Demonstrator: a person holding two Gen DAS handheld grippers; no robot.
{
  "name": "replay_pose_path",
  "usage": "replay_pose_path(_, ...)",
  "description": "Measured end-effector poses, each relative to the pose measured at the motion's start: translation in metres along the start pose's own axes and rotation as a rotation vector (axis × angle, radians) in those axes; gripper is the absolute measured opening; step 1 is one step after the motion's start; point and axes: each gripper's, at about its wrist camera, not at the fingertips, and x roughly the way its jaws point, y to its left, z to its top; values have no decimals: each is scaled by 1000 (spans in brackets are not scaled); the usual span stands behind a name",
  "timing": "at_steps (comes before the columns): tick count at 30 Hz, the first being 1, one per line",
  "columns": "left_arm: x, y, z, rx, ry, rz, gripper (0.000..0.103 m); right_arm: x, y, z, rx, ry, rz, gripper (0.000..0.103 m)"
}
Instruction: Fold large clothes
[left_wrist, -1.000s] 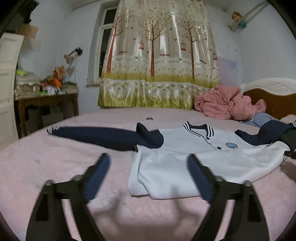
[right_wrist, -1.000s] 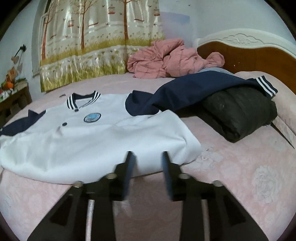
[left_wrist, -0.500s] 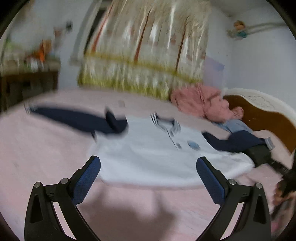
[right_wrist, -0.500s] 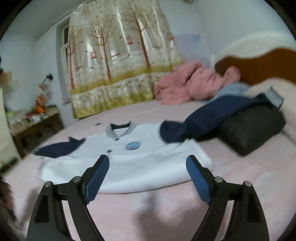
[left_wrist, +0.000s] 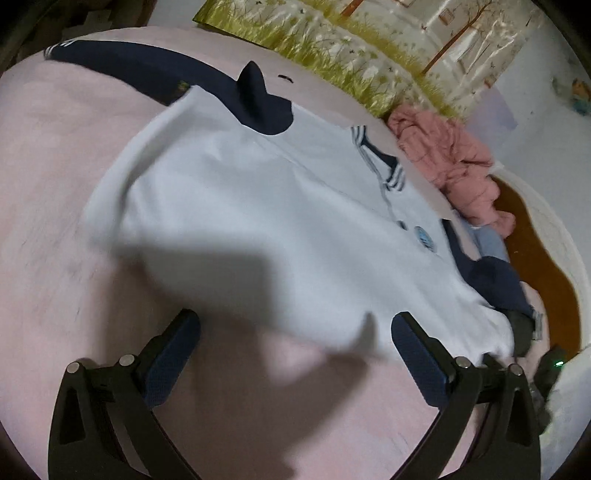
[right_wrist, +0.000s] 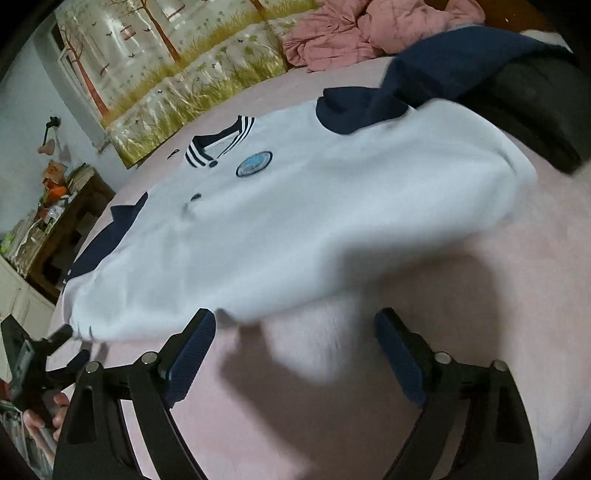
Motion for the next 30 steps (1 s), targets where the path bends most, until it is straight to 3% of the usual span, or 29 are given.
replay_pose_path(3,14,8,19,-46,-41,36,100,24,-6,21,40,-17,-59,92)
replay_pose_path(4,17,11,24,-51,-59,67,78,29,-5,26,37,-26,-78,86)
replay_pose_path(5,19,14,26,-56,-85,113,48,33,-4,31,34,-40,-121,62)
replay_pose_path(6,18,18,26,-65,-96,94,36,34,-5,34,37,-56,-130,51)
replay_pose_path(7,15,19,24,-71,-106,47,25,32,-7,35,44,-72,-93,30)
replay_pose_path(8,11,19,23,-63,-121,46,19,29,-8,35,53,-78,-42,22)
replay_pose_path(10,-6,8,13,-3,-167,73,17,14,-2,29,17,-120,-49,18)
replay_pose_path(14,-54,-8,-21,99,-260,93,16,-46,23,-4,-114,-221,-128,17)
replay_pose_path(17,-83,-2,-49,149,-218,92,16,-84,23,-43,-158,-186,-128,17)
replay_pose_path(21,-100,18,-86,176,-177,104,20,-105,24,-91,-219,-141,-148,23)
replay_pose_path(24,-102,19,-106,260,-194,159,42,-108,20,-107,-239,-152,-180,32)
replay_pose_path(26,-111,22,-110,272,-217,180,62,-108,11,-108,-197,-134,-179,44)
replay_pose_path(30,-139,25,-120,311,-311,206,74,-133,-4,-117,-158,-191,-205,63)
